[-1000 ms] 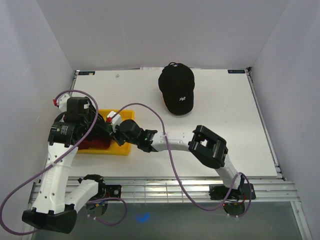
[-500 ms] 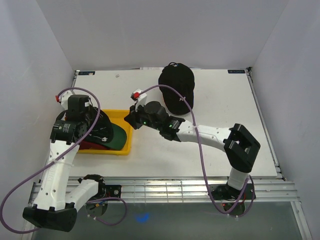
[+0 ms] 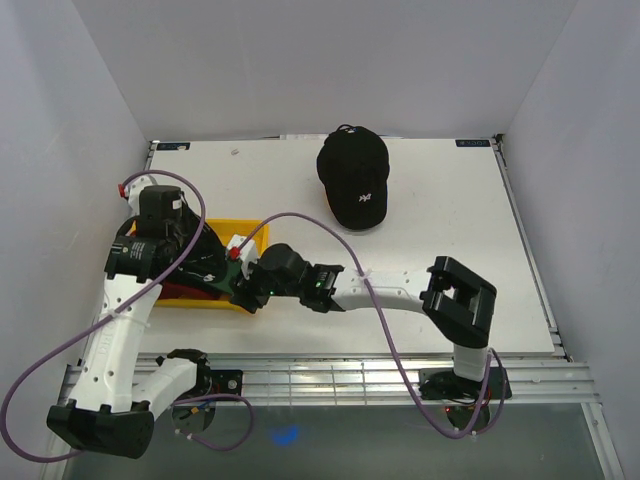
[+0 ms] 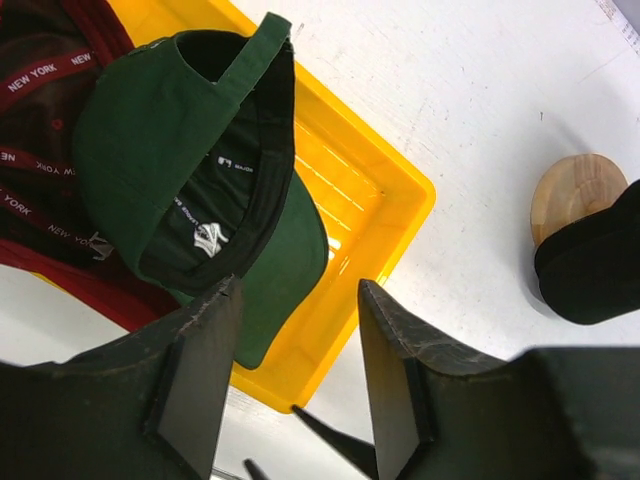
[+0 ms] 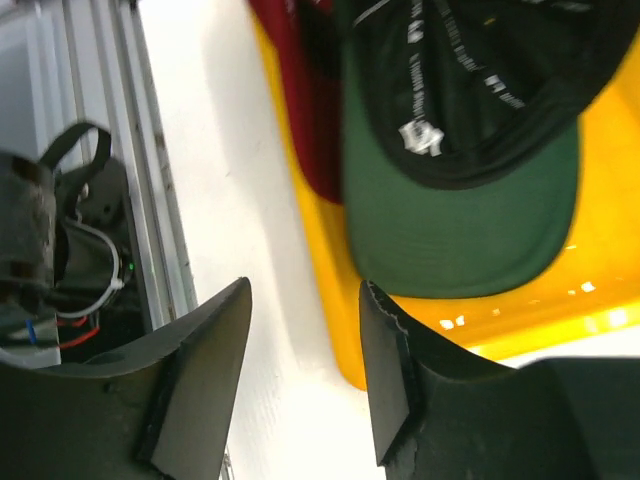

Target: Stack the hats

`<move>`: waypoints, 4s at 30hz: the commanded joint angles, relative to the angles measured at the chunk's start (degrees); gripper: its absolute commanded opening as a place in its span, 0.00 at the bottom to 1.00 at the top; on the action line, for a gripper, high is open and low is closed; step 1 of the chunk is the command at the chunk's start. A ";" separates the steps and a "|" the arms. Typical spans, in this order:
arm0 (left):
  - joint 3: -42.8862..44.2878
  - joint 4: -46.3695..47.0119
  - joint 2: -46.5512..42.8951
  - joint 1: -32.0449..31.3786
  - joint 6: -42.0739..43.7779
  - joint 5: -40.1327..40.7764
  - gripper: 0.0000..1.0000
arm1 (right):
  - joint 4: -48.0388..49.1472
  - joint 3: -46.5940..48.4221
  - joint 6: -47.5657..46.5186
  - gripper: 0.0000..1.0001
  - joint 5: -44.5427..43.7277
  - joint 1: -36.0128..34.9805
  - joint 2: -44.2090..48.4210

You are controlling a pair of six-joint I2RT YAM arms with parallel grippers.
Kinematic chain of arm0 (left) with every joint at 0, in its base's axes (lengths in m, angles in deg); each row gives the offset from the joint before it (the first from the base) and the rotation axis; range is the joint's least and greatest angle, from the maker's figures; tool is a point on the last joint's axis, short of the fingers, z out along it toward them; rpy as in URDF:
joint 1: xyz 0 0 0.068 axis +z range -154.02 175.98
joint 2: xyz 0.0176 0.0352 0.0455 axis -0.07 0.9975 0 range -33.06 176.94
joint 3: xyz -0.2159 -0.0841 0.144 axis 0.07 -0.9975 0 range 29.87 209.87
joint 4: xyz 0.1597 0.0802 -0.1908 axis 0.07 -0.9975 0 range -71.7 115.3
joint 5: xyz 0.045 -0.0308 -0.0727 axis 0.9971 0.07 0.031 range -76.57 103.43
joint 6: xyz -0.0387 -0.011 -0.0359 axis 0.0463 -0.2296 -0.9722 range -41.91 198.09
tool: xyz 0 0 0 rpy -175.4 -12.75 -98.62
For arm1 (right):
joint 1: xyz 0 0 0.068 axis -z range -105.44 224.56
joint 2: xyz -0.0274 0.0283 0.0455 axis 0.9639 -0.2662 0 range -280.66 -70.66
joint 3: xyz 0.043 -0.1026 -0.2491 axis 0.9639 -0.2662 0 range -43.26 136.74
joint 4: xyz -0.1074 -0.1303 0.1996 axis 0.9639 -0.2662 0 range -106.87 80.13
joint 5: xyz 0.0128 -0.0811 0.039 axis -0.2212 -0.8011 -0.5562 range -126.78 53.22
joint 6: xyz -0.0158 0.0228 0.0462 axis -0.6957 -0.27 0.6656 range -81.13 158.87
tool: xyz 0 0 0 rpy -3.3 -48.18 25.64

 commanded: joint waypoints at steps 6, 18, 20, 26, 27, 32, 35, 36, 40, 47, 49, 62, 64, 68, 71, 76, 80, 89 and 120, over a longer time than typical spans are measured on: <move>2.26 -0.41 -2.33 0.19 0.89 0.37 0.66 | -0.37 3.58 -7.86 0.57 -6.22 -3.26 -6.63; 6.04 -1.12 -2.42 0.19 1.86 0.20 0.68 | 1.83 7.62 -7.51 0.59 -8.35 -3.26 -10.24; 6.30 -1.21 -2.33 0.19 1.95 0.11 0.68 | 2.18 7.36 -7.24 0.59 -7.56 -3.17 -9.80; 5.51 -1.03 -2.24 0.19 1.42 -0.42 0.68 | 1.66 9.81 -6.54 0.59 -7.55 -3.08 -12.25; 5.51 -0.94 -2.24 0.19 1.33 -0.51 0.68 | 1.57 11.04 -6.36 0.57 -7.55 -3.08 -12.78; 6.48 -0.94 -2.15 0.19 1.77 -0.94 0.68 | 0.43 15.53 -5.48 0.54 -7.73 -2.65 -16.73; 6.74 -1.03 -2.06 0.19 2.03 -1.03 0.68 | -0.45 17.55 -5.13 0.54 -8.08 -1.94 -18.23; 6.83 -1.03 -2.06 0.19 2.12 -1.03 0.68 | -0.45 17.73 -4.96 0.54 -8.08 -1.77 -18.50; 6.39 -0.86 -2.15 0.19 2.12 -1.47 0.68 | -0.72 17.56 -4.08 0.49 -7.64 -0.80 -18.85; 5.95 0.02 -2.85 0.19 1.95 -2.00 0.68 | -3.44 17.90 -1.46 0.10 -4.13 0.78 -13.95; 6.04 0.29 -3.03 0.19 1.95 -2.00 0.68 | -4.50 18.26 1.44 0.08 2.62 3.31 -11.14; 7.88 0.90 -2.95 0.19 2.30 -2.88 0.68 | 20.27 0.88 49.60 0.08 39.02 21.87 -4.52; 8.41 0.90 -2.59 0.19 2.47 -2.97 0.68 | 22.74 -2.12 53.04 0.08 41.05 23.19 -4.53; 8.76 0.82 -2.07 0.19 2.56 -3.14 0.68 | 25.29 -8.36 57.70 0.08 41.75 23.98 -4.17; 7.98 1.16 -1.28 0.19 2.56 -3.41 0.68 | 28.81 -12.14 60.95 0.10 40.45 24.69 -4.70; 2.37 3.79 -0.48 0.19 1.86 -4.72 0.68 | 29.34 -13.56 62.01 0.22 37.01 25.57 -5.58; -2.55 5.82 -0.66 0.19 1.51 -4.73 0.68 | 26.97 -12.33 61.67 0.34 34.03 25.74 -6.72; -11.18 10.48 -1.19 0.19 0.81 -5.69 0.66 | 28.98 -18.37 61.40 0.64 23.67 25.13 -2.07; -12.33 11.36 -3.73 0.19 7.31 -5.87 0.65 | 43.58 -26.48 76.78 0.57 -8.16 9.40 -5.49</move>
